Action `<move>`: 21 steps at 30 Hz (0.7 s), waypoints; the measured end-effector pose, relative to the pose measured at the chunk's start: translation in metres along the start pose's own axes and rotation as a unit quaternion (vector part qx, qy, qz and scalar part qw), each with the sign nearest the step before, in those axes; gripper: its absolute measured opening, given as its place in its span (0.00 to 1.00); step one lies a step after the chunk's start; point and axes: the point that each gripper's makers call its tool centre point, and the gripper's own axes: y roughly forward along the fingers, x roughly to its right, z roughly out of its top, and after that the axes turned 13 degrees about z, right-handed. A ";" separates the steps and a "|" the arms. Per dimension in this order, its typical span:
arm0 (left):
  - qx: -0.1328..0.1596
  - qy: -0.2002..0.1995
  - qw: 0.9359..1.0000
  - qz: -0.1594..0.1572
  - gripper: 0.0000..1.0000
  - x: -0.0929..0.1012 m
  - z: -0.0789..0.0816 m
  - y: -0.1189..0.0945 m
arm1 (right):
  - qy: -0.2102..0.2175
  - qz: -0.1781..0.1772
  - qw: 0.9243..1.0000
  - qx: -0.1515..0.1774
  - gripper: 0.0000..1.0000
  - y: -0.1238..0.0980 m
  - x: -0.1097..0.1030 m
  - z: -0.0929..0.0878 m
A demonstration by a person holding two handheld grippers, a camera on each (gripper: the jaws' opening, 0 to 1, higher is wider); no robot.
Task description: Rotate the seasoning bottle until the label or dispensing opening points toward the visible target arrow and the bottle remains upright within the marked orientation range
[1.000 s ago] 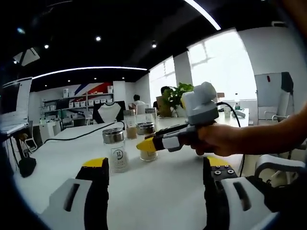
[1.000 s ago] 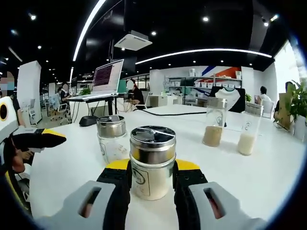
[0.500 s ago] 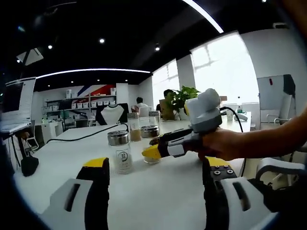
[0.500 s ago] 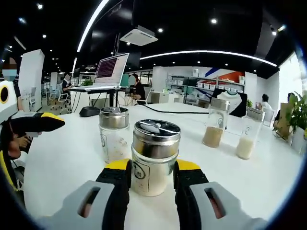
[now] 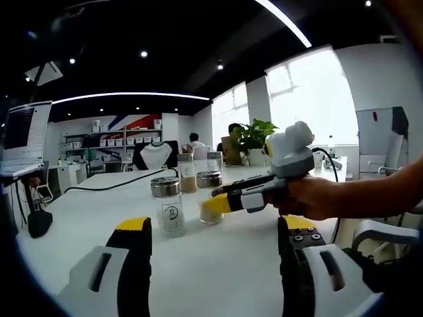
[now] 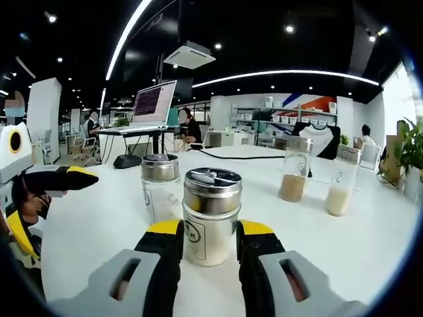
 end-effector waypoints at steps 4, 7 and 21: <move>0.004 -0.004 1.000 -0.002 0.82 0.001 0.002 0.000 | 0.014 0.003 1.000 0.004 0.30 -0.001 -0.001 0.000; 0.001 -0.004 1.000 -0.002 0.82 0.001 0.000 0.000 | 0.011 0.000 1.000 0.004 0.30 -0.002 -0.001 0.000; 0.007 -0.007 1.000 -0.007 0.82 0.004 0.002 0.000 | -0.009 0.016 1.000 0.008 0.36 -0.016 -0.007 0.005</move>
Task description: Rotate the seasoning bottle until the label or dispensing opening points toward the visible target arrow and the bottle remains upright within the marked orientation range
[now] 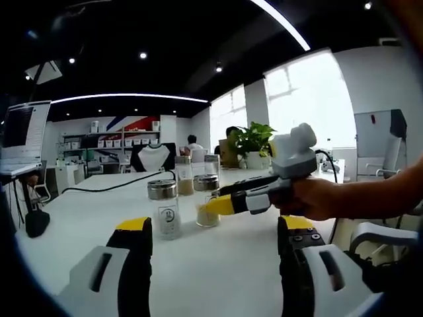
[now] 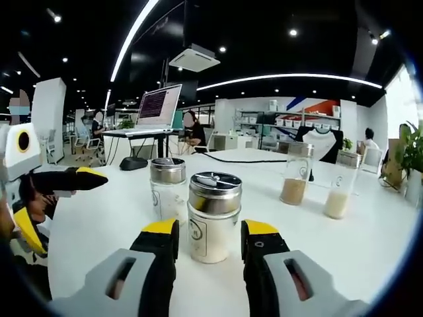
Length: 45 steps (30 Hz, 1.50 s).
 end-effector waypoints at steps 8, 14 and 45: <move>-0.002 0.003 1.000 -0.006 0.82 0.006 -0.002 0.001 | -0.013 -0.008 0.998 0.065 0.36 -0.029 0.001 0.024; -0.007 0.009 1.000 -0.011 0.84 0.008 -0.005 0.001 | -0.005 -0.029 0.997 0.076 0.37 -0.043 0.013 0.027; -0.019 -0.011 0.999 -0.026 1.00 0.006 -0.008 0.004 | -0.018 -0.088 0.992 0.084 0.57 -0.034 0.094 0.045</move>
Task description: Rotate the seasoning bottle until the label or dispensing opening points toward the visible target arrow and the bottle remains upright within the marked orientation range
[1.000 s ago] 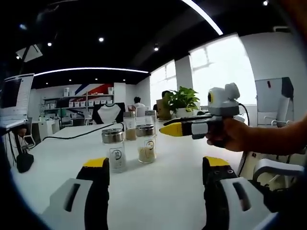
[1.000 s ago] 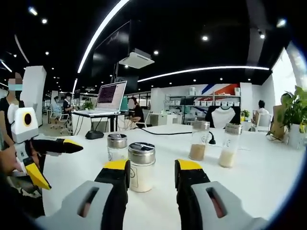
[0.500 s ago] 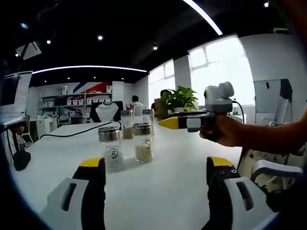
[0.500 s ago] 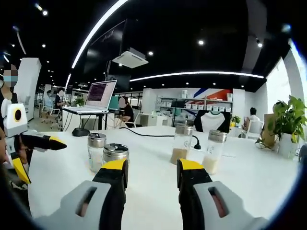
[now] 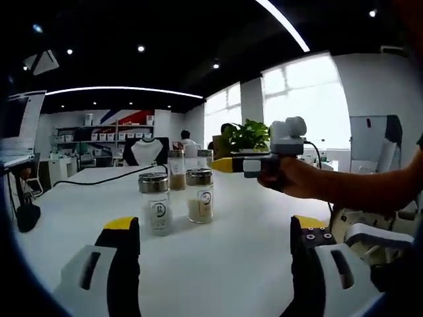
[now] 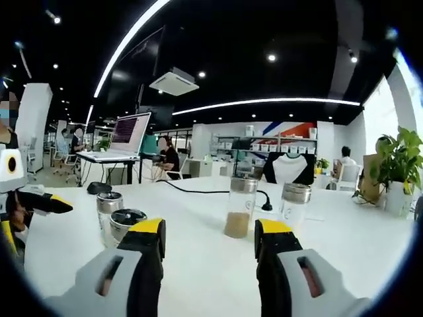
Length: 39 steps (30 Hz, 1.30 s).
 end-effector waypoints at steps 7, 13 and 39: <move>0.000 -0.005 1.000 0.007 1.00 -0.005 0.002 0.000 | 0.006 -0.002 1.000 0.001 0.57 0.018 0.017 0.003; -0.005 0.013 1.000 0.027 1.00 -0.013 0.001 0.000 | 0.012 0.000 1.000 0.010 0.65 0.033 0.027 0.008; -0.033 0.043 0.998 -0.012 1.00 -0.026 -0.011 0.010 | 0.006 -0.025 1.000 0.002 0.56 0.103 0.069 0.008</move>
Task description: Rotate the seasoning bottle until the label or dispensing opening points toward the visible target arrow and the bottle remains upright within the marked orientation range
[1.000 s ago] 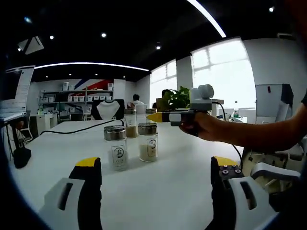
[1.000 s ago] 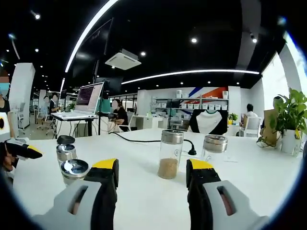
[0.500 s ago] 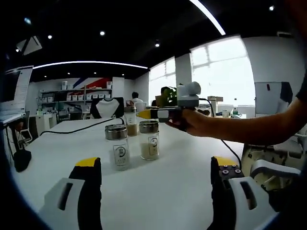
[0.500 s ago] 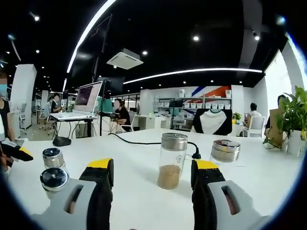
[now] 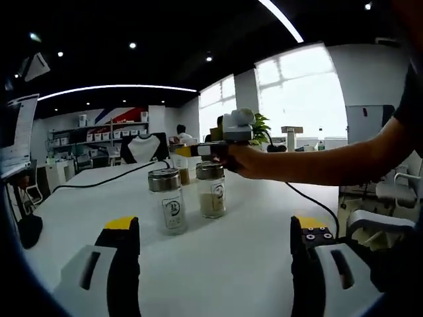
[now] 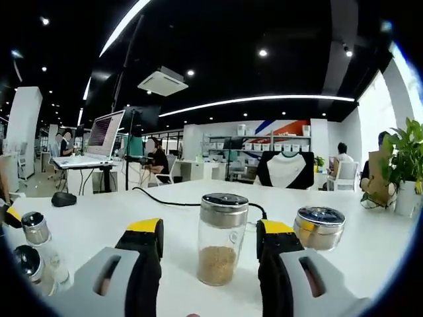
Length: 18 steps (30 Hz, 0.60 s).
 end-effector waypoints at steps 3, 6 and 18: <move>-0.012 0.012 1.000 0.014 1.00 -0.005 -0.007 0.001 | -0.005 -0.007 1.000 -0.001 0.54 0.008 0.007 0.000; -0.004 0.008 1.000 0.005 1.00 -0.004 -0.004 -0.002 | -0.023 -0.015 1.000 0.001 0.50 0.016 0.012 0.001; 0.006 -0.025 1.000 -0.009 1.00 -0.005 0.005 -0.006 | -0.036 -0.036 0.999 -0.017 0.43 0.035 0.022 0.000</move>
